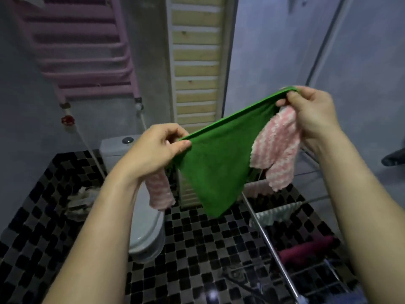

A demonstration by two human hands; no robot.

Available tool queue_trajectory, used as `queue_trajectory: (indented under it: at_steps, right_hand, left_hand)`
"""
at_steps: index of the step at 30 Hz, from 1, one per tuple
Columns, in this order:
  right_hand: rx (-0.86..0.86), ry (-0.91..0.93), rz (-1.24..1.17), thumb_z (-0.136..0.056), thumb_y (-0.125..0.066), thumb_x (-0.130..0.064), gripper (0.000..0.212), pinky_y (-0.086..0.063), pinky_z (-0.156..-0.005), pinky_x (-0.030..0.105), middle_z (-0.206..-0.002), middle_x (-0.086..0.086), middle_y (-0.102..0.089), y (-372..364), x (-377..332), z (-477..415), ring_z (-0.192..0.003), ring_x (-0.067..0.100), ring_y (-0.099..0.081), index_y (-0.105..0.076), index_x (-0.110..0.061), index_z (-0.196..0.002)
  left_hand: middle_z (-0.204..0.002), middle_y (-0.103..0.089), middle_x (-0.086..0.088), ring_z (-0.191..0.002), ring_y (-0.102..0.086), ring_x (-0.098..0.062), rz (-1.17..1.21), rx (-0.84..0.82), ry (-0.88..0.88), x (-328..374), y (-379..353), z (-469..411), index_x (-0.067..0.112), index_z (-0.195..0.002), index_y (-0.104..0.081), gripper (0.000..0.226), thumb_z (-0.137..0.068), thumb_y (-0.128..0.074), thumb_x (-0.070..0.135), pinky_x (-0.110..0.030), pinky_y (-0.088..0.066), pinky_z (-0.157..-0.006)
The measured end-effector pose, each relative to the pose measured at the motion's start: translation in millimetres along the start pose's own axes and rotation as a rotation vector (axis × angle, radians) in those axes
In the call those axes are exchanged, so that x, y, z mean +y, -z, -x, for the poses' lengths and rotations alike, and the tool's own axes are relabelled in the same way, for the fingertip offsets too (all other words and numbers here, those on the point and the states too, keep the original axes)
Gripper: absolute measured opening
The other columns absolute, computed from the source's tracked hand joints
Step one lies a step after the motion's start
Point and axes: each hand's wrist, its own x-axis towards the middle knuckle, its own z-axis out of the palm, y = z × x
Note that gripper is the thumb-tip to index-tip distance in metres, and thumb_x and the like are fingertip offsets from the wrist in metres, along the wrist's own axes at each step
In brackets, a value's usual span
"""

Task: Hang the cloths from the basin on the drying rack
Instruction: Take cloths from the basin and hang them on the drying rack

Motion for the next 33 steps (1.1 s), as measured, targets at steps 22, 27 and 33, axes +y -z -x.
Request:
queue_trajectory:
  at_steps: [22, 27, 33]
  right_hand:
    - [0.173, -0.257, 0.526, -0.098, -0.045, -0.004, 0.024, -0.025, -0.032, 0.006, -0.065, -0.007, -0.071, 135.2, 173.5, -172.0, -0.028, -0.001, -0.039, -0.065, 0.0, -0.112]
    - [0.162, -0.303, 0.526, -0.097, -0.048, -0.007, 0.024, -0.022, -0.031, 0.01, -0.055, -0.015, -0.067, 137.9, 205.8, -206.5, -0.028, 0.003, -0.032, -0.066, -0.003, -0.113]
    - [0.154, -0.298, 0.487, -0.094, -0.049, 0.002, 0.023, -0.035, -0.043, 0.003, -0.064, 0.0, -0.069, 106.1, 249.1, -242.4, -0.036, -0.009, -0.049, -0.066, 0.003, -0.11]
  left_hand:
    - [-0.06, -0.053, 0.01, -0.058, -0.051, -0.017, -0.046, -0.003, -0.083, -69.6, -191.0, -223.9, 0.021, -0.088, -0.062, 0.009, -0.094, -0.059, 0.027, -0.033, -0.041, -0.059]
    - [-0.061, -0.054, 0.003, -0.06, -0.052, -0.021, -0.124, -0.003, -0.068, -89.4, -208.0, -247.1, 0.02, -0.088, -0.06, 0.007, -0.094, -0.06, 0.024, -0.034, -0.04, -0.058]
    - [-0.078, -0.055, 0.004, -0.072, -0.049, -0.013, -0.07, -0.046, 0.126, -133.2, -225.2, -282.1, 0.019, -0.094, -0.057, 0.007, -0.094, -0.058, 0.012, -0.023, -0.036, -0.06]
